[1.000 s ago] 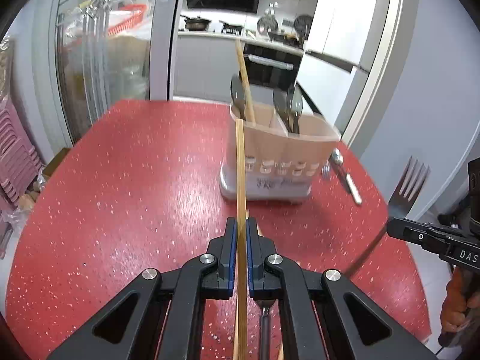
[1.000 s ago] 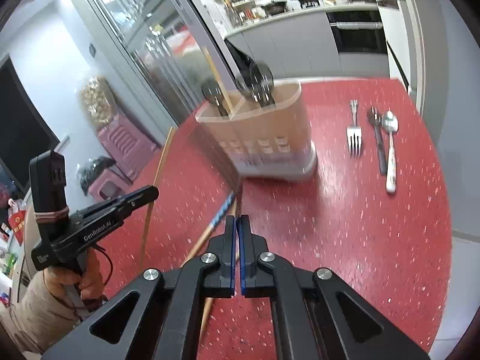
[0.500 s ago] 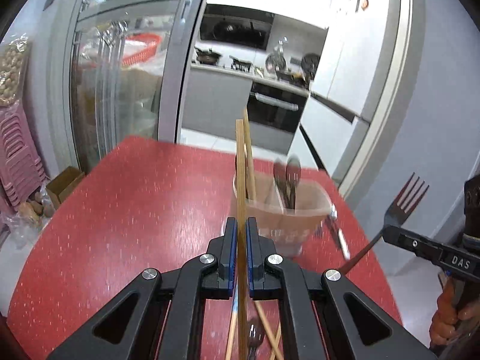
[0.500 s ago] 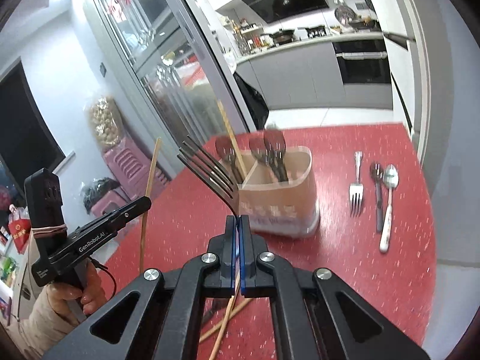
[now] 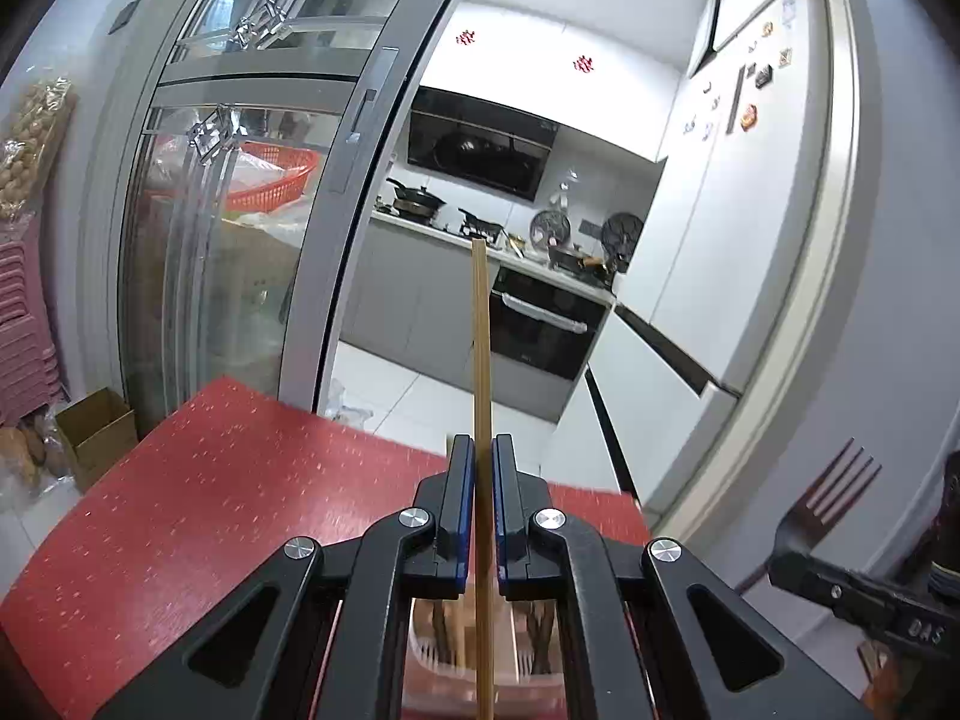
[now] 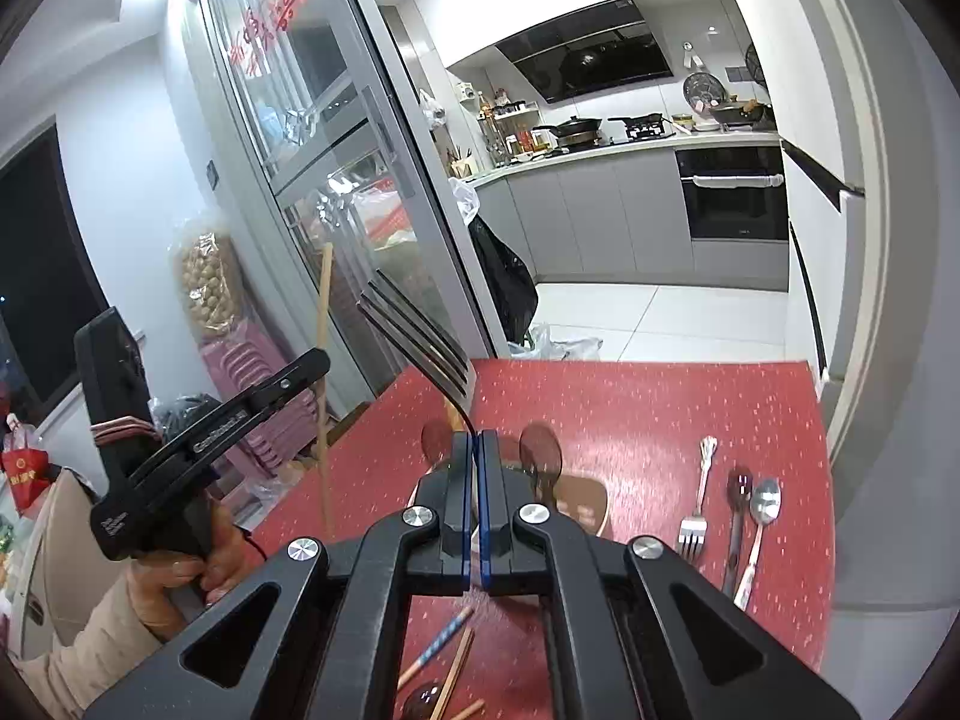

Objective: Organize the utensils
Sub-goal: 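Carry the fork and chopstick up and lower them into the beige holder with both tools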

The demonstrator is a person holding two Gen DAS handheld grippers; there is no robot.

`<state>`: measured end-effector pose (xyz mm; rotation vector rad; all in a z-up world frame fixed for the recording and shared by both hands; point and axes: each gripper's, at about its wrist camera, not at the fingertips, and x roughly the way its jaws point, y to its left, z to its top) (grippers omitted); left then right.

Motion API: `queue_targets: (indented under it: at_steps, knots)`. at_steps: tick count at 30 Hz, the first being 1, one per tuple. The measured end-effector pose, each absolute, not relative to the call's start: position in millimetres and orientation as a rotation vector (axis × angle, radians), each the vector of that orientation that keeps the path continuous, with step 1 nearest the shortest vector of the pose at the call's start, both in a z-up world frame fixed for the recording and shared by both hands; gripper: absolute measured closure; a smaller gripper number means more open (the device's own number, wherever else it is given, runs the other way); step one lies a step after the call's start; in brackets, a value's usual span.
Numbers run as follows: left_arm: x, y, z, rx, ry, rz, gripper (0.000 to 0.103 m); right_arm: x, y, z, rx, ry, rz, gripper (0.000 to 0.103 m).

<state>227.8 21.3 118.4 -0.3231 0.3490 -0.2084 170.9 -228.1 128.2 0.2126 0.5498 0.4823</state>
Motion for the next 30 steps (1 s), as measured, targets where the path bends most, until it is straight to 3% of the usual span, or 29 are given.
queue_targets:
  at_steps: [14,30]
  knots:
    - [296,6,85,-0.362,0.275,-0.117,0.072,230,-225,103,0.169,0.593,0.461,0.101]
    - [263,-17,40,-0.177,0.297,-0.096,0.072,252,-209,48,0.111,0.716,0.464,0.101]
